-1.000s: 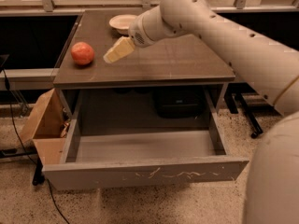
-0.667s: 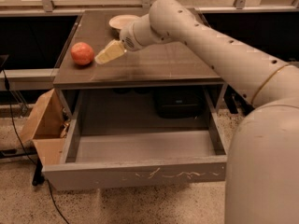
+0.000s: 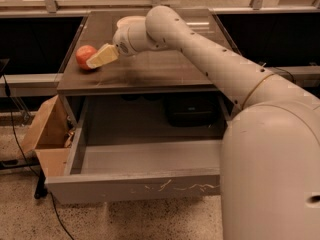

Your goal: Place apple into top drawer

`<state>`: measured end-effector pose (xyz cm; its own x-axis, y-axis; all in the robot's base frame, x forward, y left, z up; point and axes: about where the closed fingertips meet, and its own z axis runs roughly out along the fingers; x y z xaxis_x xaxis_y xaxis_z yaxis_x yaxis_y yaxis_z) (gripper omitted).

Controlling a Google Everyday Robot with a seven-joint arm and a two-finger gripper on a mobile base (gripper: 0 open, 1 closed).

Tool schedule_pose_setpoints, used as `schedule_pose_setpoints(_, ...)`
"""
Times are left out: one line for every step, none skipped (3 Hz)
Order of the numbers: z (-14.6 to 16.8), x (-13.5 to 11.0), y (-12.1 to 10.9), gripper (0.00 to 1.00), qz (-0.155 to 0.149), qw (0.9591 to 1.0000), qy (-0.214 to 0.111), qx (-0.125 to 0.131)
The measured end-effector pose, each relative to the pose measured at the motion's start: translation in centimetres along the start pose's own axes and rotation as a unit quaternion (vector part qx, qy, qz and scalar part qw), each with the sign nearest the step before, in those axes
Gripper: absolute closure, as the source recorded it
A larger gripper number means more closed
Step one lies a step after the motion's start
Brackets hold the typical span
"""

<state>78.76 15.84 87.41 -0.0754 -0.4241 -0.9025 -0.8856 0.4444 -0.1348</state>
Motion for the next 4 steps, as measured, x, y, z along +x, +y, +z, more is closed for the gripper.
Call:
schedule_pose_setpoints(1.7, -0.2, 0.9, 0.00, -0.001, 0.9998, 0.000, -0.019)
schedule_pose_setpoints(3.1, 0.3, 1.7, 0.11, 0.005, 0.9993, 0.008, -0.036)
schedule_pose_setpoints(4.0, 0.7, 2.4, 0.32, 0.012, 0.9987, 0.015, -0.047)
schedule_pose_setpoints(3.7, 0.6, 2.5, 0.62, 0.012, 0.9988, 0.012, -0.045)
